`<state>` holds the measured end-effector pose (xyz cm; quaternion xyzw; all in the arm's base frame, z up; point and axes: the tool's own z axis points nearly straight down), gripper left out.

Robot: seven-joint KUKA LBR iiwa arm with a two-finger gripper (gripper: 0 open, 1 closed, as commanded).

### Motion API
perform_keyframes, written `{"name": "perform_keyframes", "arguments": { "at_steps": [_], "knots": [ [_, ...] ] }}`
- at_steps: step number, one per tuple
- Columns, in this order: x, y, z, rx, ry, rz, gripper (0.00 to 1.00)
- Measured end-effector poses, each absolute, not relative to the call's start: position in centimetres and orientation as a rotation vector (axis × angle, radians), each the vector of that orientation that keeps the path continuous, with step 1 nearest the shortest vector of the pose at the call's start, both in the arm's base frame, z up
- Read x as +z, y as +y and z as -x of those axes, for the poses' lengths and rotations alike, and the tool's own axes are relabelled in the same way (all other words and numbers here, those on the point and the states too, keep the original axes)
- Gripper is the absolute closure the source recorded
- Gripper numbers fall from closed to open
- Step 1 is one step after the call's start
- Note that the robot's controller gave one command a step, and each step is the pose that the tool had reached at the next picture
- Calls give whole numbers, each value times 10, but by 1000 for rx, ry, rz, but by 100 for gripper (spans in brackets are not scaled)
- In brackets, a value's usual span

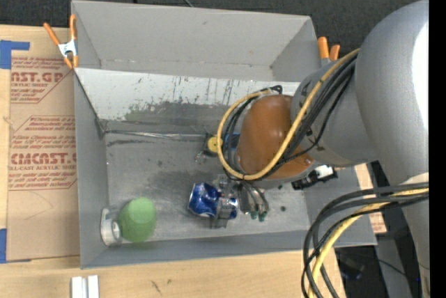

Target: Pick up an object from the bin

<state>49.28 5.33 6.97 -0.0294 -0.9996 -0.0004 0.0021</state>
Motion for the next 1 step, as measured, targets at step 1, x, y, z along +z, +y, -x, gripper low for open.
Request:
{"name": "perform_keyframes", "arguments": {
  "at_steps": [1],
  "knots": [
    [202, 80, -499, -4, -3148, 114, 100]
  ]
}}
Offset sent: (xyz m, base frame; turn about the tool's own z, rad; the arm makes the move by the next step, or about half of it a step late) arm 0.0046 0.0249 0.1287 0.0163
